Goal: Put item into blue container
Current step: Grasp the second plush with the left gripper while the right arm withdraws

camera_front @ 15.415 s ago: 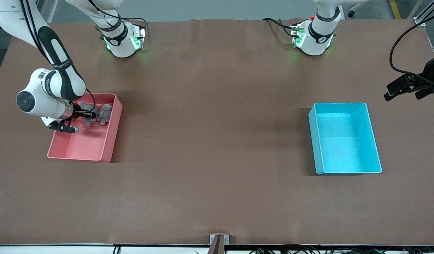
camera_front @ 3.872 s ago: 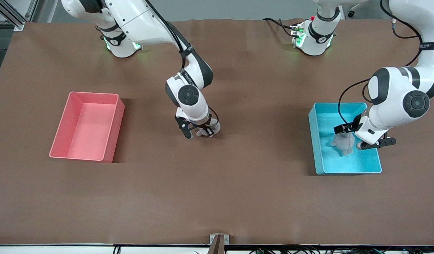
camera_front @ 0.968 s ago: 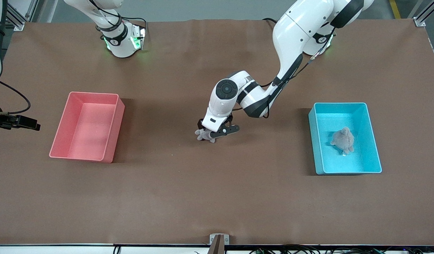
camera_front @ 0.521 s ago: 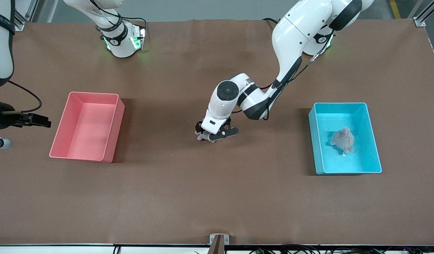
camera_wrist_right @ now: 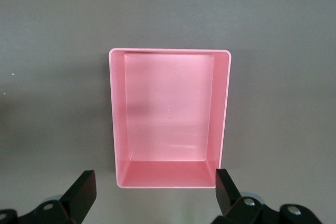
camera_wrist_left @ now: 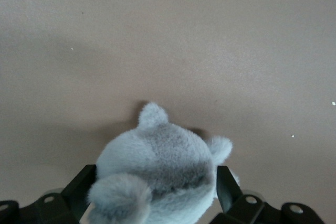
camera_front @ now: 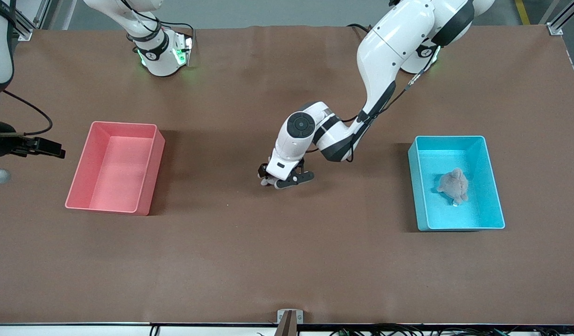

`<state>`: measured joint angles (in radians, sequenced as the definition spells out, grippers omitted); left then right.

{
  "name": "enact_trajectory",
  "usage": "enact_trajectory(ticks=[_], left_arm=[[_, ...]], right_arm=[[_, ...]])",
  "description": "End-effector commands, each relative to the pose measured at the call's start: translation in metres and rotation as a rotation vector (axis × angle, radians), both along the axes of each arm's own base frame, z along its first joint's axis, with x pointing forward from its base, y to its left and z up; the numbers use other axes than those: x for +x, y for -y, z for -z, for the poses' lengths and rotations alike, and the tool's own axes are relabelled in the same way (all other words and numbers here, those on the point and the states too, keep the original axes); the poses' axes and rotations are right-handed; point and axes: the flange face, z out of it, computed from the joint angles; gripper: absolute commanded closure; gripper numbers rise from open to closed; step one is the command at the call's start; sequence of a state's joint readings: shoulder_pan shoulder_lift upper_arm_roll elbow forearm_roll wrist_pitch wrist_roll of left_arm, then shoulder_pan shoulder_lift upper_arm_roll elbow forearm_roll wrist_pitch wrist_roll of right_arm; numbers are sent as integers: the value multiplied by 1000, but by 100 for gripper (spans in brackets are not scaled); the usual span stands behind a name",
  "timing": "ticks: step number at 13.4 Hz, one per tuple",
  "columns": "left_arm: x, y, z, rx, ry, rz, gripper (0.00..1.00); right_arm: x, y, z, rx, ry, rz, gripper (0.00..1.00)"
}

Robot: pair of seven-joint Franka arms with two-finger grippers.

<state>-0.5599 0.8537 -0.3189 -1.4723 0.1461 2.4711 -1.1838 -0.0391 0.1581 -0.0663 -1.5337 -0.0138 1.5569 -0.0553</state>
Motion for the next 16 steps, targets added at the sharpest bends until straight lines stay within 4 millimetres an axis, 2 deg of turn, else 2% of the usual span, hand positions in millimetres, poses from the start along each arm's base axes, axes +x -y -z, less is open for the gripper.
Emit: enact_trajectory(ticks=[1,3,6,7,10,11,13,15,16], left_arm=[[-5,10,2,4,13,6,0],[-7,11,8,9,7,7,2],[-8,9,11,12,1,5,30],[-8,9,11,12,1,4,42],[-6,9,8,13,-6,-34,72],[-5,8,5,12,-5,-42,76],[2,5,-10,6,4,-70,83],[8,-2,-45,26,10,-80,83],[17,-12,-67,36,16,-91,83]], right_arm=[[-32,-7,-14,-1,24,0,0],[-45,-4,-24,1,41,6,0],[-65,-6,-37,3,62,5,0],[-72,-6,-41,4,68,4,0],[-84,-10,-50,5,85,-3,0],[-85,-13,-52,5,91,-8,0],[-86,-14,-56,4,100,-10,0],[-85,-14,-58,5,111,-10,0],[-84,-15,-59,4,114,-11,0]])
